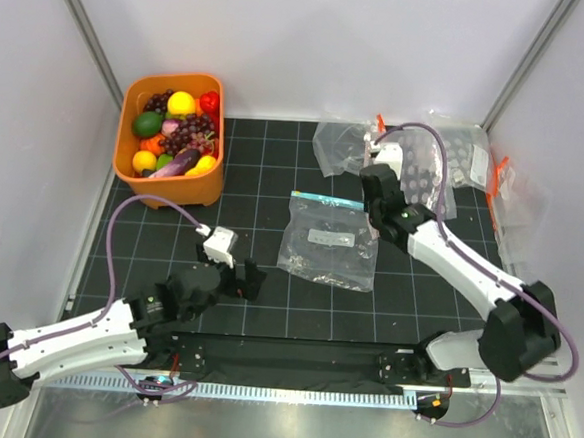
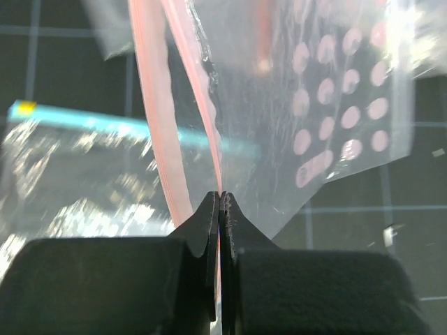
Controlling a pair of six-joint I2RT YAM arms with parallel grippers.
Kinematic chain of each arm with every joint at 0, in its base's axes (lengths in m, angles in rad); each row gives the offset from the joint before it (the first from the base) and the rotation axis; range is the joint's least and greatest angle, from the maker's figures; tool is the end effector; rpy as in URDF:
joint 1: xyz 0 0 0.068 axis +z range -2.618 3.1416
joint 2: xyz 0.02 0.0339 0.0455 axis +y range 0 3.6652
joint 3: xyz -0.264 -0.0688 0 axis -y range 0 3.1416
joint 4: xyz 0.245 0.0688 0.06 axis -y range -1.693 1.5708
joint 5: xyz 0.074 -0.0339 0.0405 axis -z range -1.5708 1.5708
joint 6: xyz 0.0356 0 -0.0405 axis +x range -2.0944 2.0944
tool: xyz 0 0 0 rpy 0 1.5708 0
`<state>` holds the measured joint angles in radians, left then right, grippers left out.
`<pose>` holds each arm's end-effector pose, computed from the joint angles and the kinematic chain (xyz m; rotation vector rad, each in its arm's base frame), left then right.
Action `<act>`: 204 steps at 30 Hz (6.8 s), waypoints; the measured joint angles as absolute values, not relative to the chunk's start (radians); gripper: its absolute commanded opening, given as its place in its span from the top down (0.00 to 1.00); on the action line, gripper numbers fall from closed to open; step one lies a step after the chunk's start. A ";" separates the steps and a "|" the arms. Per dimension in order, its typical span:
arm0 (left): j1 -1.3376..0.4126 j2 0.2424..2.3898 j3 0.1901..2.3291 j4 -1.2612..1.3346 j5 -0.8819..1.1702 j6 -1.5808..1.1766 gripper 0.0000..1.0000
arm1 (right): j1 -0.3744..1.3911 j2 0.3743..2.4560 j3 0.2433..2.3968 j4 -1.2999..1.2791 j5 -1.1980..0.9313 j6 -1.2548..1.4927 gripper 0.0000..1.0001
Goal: Place the food in the zip-top bag and seal the zipper
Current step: Pick up the zipper food storage bag at the corner of the board, then open the zipper food storage bag at the center of the board, then move the zipper food storage bag to the center of the board, then open the zipper of the food storage bag at the center of the board.
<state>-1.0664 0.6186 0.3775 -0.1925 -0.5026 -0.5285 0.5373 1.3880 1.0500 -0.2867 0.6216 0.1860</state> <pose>0.0888 -0.1253 0.2222 0.2110 1.9767 -0.5452 0.2740 0.1391 0.2883 -0.0264 2.0752 -0.2444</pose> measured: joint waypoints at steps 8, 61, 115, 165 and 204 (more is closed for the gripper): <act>-1.066 0.628 0.515 -0.206 -0.458 -0.602 0.00 | 0.669 1.148 0.894 -0.372 0.392 0.350 0.99; -1.059 1.124 0.772 -0.033 -0.371 -0.563 1.00 | 1.066 1.132 1.026 -0.592 0.466 0.547 0.57; -1.050 0.834 1.107 -0.629 -0.657 -0.509 1.00 | 1.159 1.641 1.769 -0.792 0.623 0.453 0.99; -0.883 1.543 1.020 -0.030 0.116 -0.774 1.00 | 0.831 1.246 1.266 -0.896 0.679 0.497 0.99; -0.704 1.446 0.812 -0.028 -0.133 -0.736 0.65 | 0.957 1.723 1.485 -0.751 0.559 0.504 0.99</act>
<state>-0.7044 1.4456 0.8120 -0.0284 -0.1326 -0.7357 0.9573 1.7226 1.4853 -0.7506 0.5591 0.5041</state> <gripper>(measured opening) 0.583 0.046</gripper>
